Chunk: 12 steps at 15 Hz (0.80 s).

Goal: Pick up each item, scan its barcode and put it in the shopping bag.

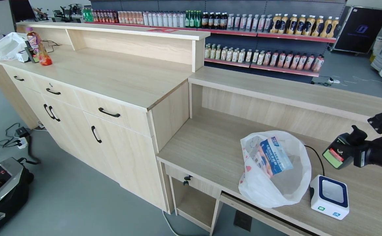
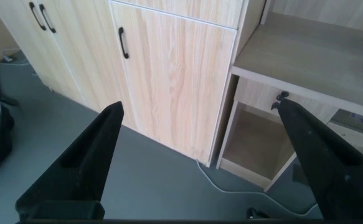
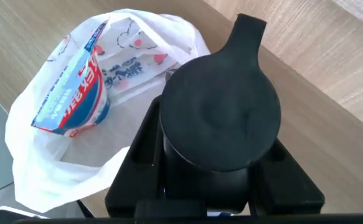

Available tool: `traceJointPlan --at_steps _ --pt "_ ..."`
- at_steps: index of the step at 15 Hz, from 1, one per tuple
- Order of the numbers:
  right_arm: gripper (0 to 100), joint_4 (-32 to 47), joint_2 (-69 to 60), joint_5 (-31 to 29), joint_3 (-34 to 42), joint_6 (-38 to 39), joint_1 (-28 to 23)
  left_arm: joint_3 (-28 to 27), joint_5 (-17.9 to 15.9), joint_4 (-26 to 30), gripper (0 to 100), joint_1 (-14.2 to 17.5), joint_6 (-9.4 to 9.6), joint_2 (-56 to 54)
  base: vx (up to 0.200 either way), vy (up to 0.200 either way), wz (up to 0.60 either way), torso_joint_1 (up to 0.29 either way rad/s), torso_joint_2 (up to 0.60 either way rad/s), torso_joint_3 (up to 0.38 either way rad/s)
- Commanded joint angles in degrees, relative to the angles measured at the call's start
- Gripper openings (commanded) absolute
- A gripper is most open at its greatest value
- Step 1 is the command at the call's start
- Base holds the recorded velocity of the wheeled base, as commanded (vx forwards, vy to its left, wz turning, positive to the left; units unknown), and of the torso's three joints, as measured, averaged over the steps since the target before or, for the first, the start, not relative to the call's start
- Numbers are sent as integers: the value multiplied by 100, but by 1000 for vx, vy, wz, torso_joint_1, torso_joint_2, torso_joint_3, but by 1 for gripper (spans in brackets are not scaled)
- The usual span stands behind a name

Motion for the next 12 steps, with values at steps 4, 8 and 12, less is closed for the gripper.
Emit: traceJointPlan --at_steps 4,8,12 --pt "0 -651 1102 16 -142 803 891 0 0 0 100 0 -1 -2 0 0 0 0 0 0" --pt "0 -774 1480 -10 -177 715 1120 0 0 0 100 0 -1 -2 0 0 0 0 0 0" --pt "0 -791 1857 -19 -274 496 1111 0 0 0 100 0 -1 -2 0 0 0 0 0 0"
